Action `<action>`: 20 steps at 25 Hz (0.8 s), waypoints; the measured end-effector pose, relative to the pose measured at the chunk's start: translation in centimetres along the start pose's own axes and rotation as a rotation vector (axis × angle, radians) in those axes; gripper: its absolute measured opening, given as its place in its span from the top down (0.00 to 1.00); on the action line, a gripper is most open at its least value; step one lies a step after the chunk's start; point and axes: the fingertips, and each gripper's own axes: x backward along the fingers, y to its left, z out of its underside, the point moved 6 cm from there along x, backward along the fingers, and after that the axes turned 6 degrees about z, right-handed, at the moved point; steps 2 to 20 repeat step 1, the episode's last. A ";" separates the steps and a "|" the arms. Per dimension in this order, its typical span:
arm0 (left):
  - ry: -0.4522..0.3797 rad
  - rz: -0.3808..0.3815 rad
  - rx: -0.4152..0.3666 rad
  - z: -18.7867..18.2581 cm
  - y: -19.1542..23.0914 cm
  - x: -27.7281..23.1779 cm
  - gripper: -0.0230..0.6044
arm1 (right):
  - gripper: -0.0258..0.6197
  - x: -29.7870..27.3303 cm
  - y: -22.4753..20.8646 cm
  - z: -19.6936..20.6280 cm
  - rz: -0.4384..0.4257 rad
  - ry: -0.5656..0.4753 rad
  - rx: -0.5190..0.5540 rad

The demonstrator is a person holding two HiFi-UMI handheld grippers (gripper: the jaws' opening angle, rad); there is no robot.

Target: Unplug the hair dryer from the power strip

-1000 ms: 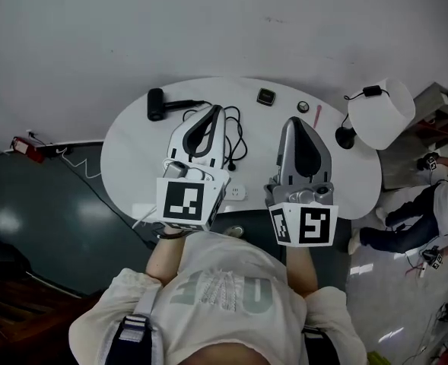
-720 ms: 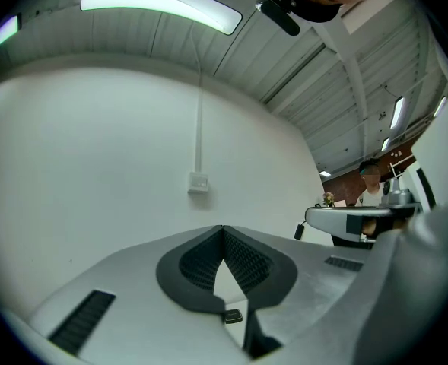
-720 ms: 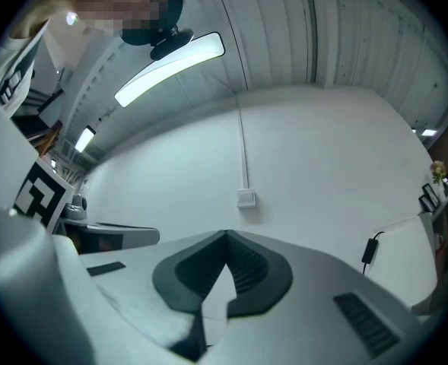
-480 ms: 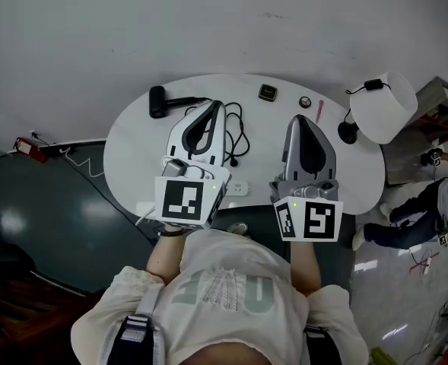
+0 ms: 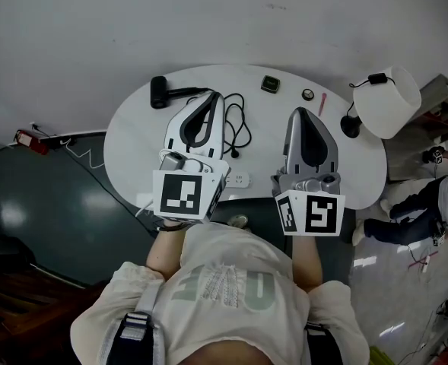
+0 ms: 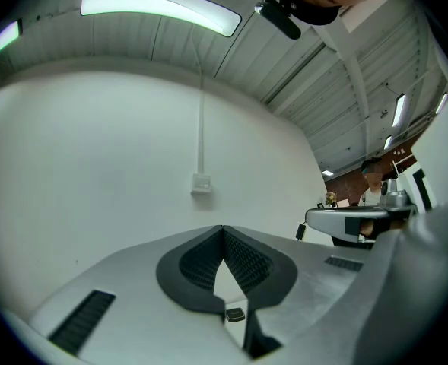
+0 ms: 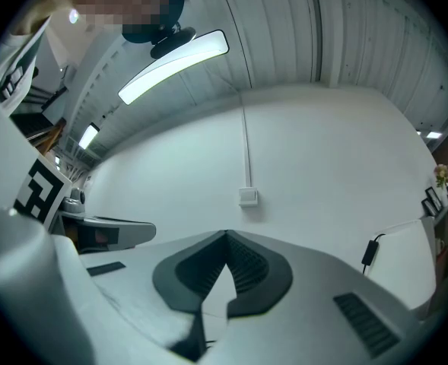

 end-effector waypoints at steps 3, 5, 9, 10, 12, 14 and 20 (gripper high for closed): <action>0.002 0.000 0.000 0.0 -0.1 0.0 0.95 | 0.95 0.0 0.0 0.0 -0.002 0.002 0.001; 0.002 0.000 0.000 0.0 -0.1 0.0 0.95 | 0.95 0.0 0.0 0.0 -0.002 0.002 0.001; 0.002 0.000 0.000 0.0 -0.1 0.0 0.95 | 0.95 0.0 0.0 0.0 -0.002 0.002 0.001; 0.002 0.000 0.000 0.0 -0.1 0.0 0.95 | 0.95 0.0 0.0 0.0 -0.002 0.002 0.001; 0.002 0.000 0.000 0.0 -0.1 0.0 0.95 | 0.95 0.0 0.0 0.0 -0.002 0.002 0.001; 0.002 0.000 0.000 0.0 -0.1 0.0 0.95 | 0.95 0.0 0.0 0.0 -0.002 0.002 0.001; 0.002 0.000 0.000 0.0 -0.1 0.0 0.95 | 0.95 0.0 0.0 0.0 -0.002 0.002 0.001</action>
